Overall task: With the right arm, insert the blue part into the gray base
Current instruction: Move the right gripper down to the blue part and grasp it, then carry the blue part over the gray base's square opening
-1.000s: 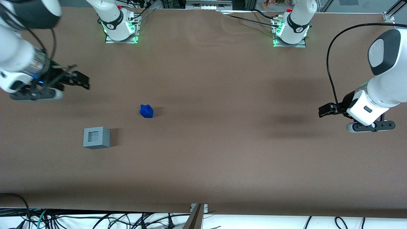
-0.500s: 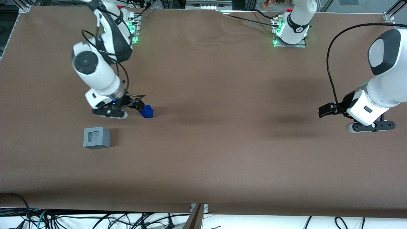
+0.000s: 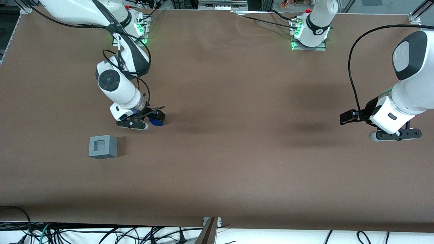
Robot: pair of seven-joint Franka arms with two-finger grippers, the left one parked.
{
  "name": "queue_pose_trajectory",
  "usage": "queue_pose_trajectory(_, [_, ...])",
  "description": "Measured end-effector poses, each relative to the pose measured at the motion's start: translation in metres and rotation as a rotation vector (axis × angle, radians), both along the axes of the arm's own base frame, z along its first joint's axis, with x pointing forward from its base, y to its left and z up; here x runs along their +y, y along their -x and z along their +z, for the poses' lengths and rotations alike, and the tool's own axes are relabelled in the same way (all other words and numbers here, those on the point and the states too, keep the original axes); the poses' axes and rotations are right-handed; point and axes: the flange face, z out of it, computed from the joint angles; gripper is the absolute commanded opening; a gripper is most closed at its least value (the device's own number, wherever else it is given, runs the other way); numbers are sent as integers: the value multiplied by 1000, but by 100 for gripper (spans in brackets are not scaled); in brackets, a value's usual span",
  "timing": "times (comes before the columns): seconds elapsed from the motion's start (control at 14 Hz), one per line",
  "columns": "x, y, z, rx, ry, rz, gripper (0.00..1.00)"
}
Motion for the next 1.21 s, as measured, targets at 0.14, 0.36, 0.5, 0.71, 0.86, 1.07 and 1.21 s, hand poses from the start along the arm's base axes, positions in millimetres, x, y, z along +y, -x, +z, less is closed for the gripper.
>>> queue_pose_trajectory(0.14, [6, 9, -13, 3, 3, 4, 99])
queue_pose_trajectory(0.36, [6, 19, -23, 14, 9, 8, 87])
queue_pose_trajectory(0.5, [6, 23, -27, 15, 22, 26, 67])
queue_pose_trajectory(0.71, [6, 26, -30, 18, 26, 33, 33])
queue_pose_trajectory(0.86, [6, 27, -29, 18, 27, 33, 22])
queue_pose_trajectory(1.07, [5, 23, -25, 8, 31, 39, 22])
queue_pose_trajectory(1.21, [-1, 5, -2, 10, 72, 81, 23])
